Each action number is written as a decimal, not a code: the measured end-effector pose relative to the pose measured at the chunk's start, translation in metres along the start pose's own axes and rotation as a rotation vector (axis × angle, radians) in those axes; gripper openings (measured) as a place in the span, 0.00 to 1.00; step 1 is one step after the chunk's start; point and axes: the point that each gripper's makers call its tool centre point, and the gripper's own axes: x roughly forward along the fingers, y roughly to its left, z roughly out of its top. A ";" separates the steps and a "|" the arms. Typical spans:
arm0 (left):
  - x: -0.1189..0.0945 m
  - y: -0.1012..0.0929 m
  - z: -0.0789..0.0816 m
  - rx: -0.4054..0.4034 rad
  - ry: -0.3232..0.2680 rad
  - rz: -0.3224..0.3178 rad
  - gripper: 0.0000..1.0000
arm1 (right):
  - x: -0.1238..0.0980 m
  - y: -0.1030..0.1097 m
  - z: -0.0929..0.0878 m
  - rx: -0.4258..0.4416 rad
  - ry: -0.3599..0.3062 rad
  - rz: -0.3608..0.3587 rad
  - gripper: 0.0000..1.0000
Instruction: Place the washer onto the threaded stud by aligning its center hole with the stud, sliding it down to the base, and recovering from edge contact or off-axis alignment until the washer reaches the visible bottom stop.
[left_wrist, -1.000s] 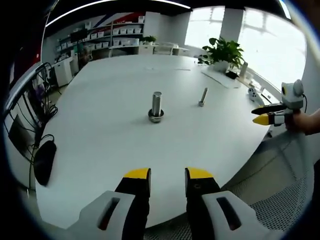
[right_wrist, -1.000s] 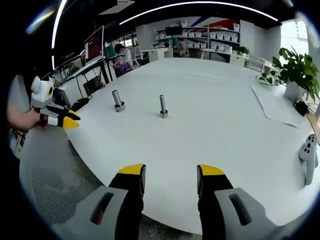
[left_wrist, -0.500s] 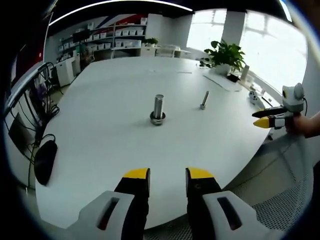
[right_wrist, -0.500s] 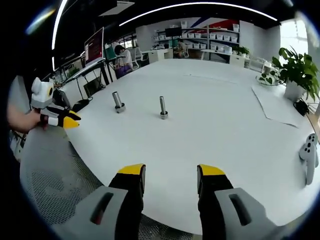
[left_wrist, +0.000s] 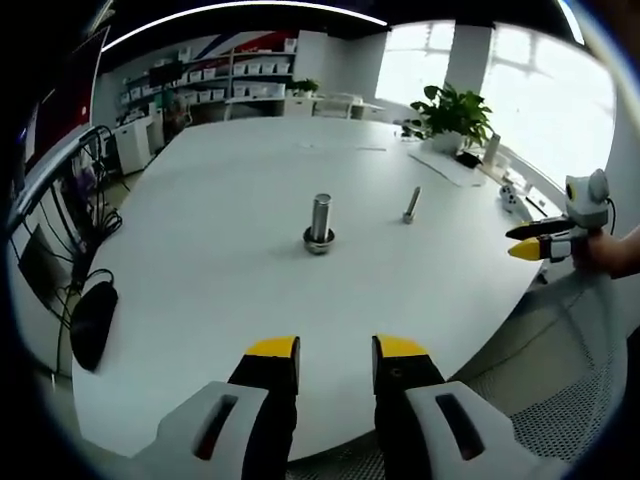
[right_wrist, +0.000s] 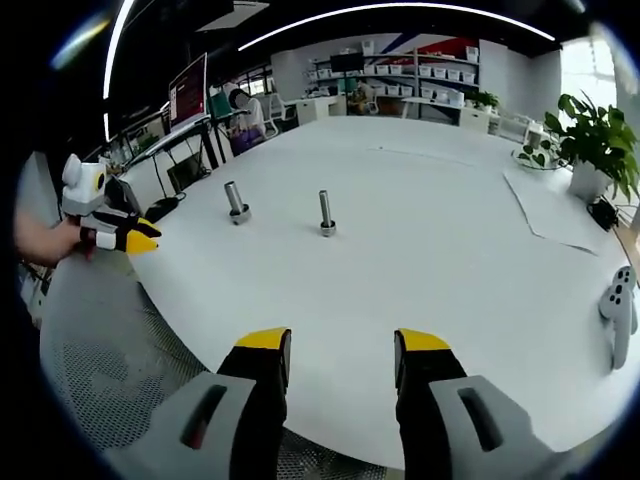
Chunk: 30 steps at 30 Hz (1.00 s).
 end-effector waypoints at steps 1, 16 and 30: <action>0.000 0.000 0.000 0.000 0.001 0.000 0.27 | 0.000 0.000 0.000 0.000 -0.001 0.001 0.44; 0.000 -0.001 -0.001 -0.001 0.010 -0.004 0.27 | 0.000 0.000 -0.001 0.003 0.005 -0.001 0.44; 0.001 0.000 -0.002 0.005 0.010 0.000 0.28 | 0.001 0.000 -0.002 0.010 0.008 0.000 0.44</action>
